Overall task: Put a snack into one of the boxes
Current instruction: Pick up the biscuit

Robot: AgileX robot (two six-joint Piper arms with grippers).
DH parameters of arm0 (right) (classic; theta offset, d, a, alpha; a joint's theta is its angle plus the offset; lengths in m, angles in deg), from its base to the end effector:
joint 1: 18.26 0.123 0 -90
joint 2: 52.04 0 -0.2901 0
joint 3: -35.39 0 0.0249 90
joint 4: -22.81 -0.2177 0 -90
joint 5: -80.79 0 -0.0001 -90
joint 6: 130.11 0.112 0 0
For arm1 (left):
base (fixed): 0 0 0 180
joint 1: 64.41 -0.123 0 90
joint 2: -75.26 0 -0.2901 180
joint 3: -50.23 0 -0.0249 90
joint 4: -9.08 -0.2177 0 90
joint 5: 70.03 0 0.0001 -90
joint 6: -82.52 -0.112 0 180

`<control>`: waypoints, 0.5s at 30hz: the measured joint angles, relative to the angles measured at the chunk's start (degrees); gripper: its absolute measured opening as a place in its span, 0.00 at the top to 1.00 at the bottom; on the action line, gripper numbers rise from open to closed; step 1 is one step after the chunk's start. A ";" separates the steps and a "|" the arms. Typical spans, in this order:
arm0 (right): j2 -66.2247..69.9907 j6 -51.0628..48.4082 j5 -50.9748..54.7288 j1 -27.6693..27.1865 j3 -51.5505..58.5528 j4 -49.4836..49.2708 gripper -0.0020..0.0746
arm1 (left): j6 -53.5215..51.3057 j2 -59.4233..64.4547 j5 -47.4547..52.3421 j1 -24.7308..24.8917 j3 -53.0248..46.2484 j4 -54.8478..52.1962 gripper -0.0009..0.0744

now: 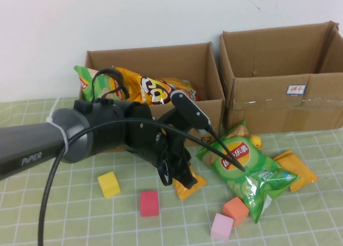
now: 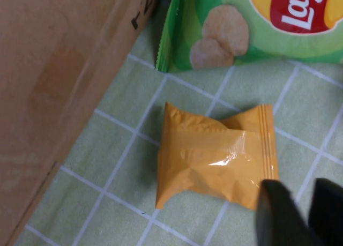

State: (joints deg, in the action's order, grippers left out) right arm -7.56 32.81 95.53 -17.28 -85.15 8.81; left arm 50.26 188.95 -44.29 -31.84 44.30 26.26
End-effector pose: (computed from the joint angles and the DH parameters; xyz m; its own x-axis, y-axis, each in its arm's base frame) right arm 0.1086 0.0088 0.2450 -0.4681 -0.0694 -0.8809 -0.1002 0.9946 -0.0250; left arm 0.3148 -0.2182 0.2124 -0.4844 0.6476 -0.5882 0.7685 0.6363 0.0676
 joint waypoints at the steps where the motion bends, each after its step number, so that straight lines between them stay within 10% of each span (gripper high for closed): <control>1: 0.00 0.00 0.00 0.00 0.00 0.00 0.98 | 0.00 0.00 -0.11 0.00 0.00 0.00 0.78; 8: 0.00 0.00 -0.08 0.00 0.00 0.00 0.98 | -0.27 0.08 -3.03 0.21 0.00 0.00 0.21; 15: 0.00 0.00 -0.31 0.00 0.00 -0.12 0.98 | -0.27 2.12 -3.67 1.12 0.09 -0.96 0.11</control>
State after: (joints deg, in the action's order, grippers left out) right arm -7.56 32.81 95.21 -17.28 -85.15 8.69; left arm 49.99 191.07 -47.96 -30.72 44.40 25.29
